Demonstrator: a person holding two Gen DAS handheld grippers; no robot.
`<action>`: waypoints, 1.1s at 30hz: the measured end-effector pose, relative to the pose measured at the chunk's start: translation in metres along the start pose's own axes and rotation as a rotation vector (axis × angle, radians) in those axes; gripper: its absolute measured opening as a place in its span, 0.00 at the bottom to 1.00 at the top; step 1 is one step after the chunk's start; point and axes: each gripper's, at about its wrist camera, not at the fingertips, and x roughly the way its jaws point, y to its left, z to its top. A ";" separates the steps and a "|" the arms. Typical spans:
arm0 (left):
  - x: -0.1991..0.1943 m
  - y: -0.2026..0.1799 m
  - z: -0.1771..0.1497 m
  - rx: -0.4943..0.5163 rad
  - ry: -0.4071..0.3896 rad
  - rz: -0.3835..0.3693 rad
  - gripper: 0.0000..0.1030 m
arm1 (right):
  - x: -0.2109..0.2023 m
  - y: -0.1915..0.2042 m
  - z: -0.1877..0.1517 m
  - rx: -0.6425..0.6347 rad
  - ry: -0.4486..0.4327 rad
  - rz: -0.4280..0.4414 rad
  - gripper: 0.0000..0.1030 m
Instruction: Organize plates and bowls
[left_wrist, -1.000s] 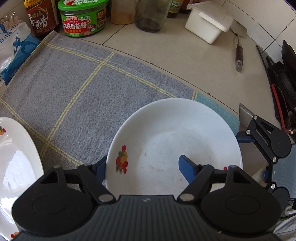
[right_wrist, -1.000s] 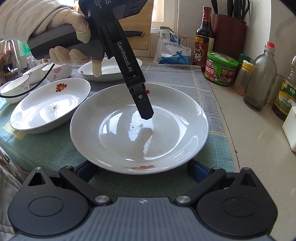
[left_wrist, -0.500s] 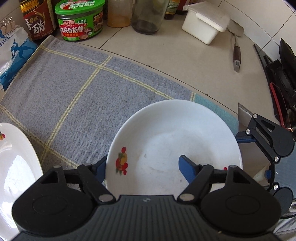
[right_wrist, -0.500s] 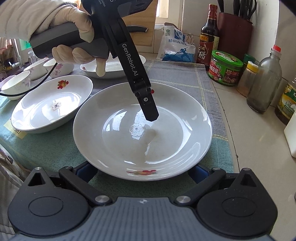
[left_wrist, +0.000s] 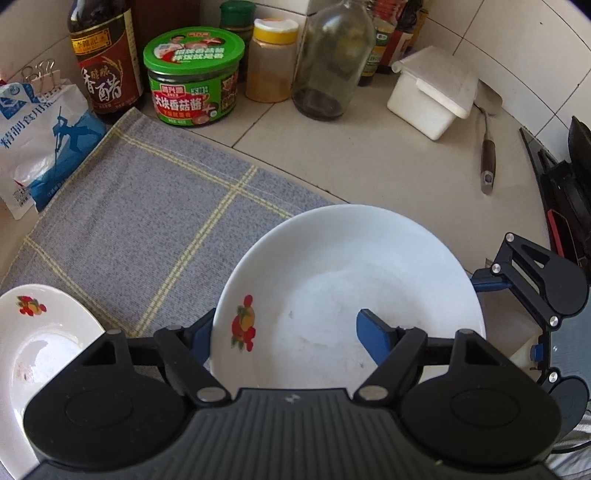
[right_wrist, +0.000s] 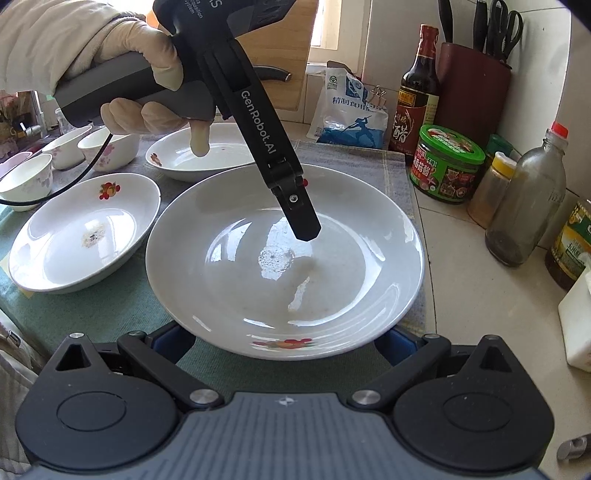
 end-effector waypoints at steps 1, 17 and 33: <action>0.000 0.002 0.003 -0.004 -0.006 0.005 0.75 | 0.003 -0.004 0.003 -0.007 -0.003 0.002 1.00; 0.028 0.041 0.044 -0.090 -0.054 0.050 0.75 | 0.045 -0.050 0.029 -0.048 0.006 0.044 1.00; 0.046 0.045 0.049 -0.125 -0.066 0.050 0.75 | 0.054 -0.062 0.028 -0.038 0.029 0.047 1.00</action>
